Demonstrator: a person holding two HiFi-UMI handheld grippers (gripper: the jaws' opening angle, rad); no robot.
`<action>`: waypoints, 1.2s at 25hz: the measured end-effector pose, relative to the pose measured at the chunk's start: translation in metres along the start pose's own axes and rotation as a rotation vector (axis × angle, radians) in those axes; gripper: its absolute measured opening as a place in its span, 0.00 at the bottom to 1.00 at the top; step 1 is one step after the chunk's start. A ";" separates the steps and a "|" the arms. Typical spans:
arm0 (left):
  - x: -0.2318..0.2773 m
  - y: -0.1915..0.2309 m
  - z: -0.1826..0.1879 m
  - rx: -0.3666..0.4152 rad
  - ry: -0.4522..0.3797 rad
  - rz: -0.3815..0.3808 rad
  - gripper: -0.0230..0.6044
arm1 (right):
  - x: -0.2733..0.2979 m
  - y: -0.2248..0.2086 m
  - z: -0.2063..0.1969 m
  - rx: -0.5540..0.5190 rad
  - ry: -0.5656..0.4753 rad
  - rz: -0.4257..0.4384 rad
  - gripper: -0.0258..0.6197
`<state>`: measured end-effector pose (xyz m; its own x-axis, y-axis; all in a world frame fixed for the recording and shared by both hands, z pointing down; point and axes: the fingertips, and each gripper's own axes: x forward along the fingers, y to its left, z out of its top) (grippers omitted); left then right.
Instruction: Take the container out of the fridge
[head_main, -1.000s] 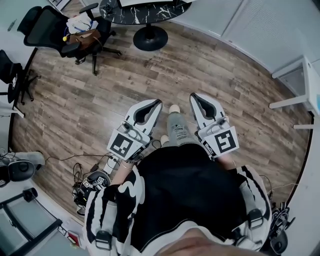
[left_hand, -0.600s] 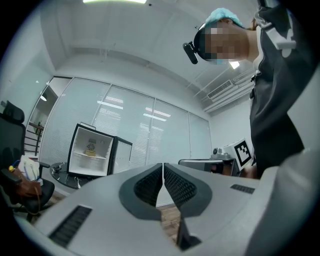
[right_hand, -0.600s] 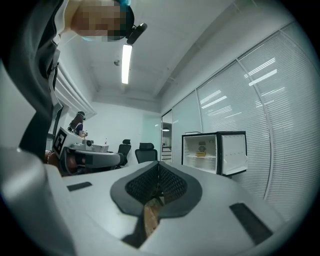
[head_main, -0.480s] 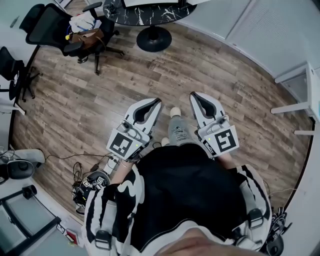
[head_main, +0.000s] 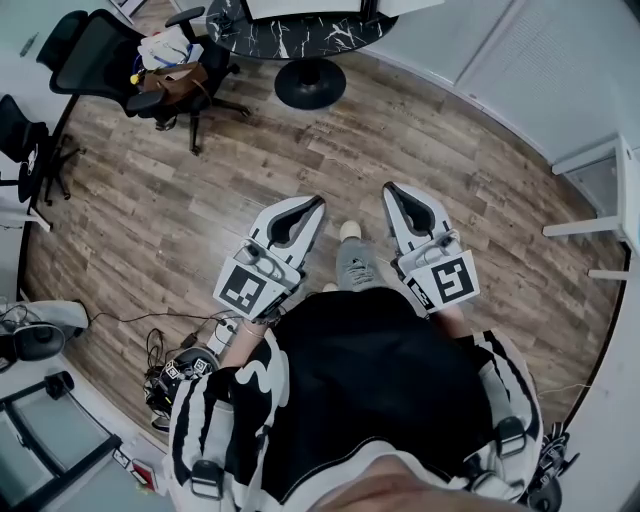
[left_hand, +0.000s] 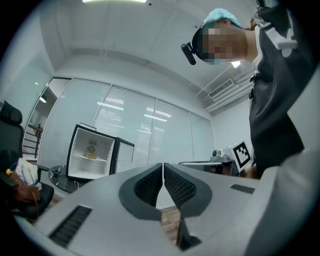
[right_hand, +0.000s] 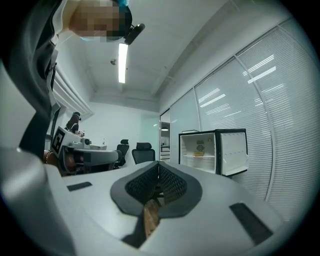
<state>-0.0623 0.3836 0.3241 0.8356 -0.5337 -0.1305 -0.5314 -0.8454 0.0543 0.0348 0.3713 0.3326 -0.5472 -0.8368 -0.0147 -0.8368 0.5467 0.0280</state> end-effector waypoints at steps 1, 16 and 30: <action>0.003 0.003 0.000 -0.002 0.001 0.001 0.06 | 0.004 -0.003 0.000 0.001 0.001 0.002 0.06; 0.040 0.051 -0.001 0.005 -0.003 0.021 0.06 | 0.052 -0.042 -0.001 0.008 0.002 0.013 0.06; 0.073 0.092 -0.001 0.007 -0.007 0.038 0.06 | 0.092 -0.080 0.000 0.017 -0.003 0.011 0.06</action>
<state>-0.0499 0.2666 0.3205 0.8137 -0.5653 -0.1353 -0.5640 -0.8242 0.0519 0.0512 0.2506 0.3294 -0.5567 -0.8305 -0.0170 -0.8307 0.5566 0.0107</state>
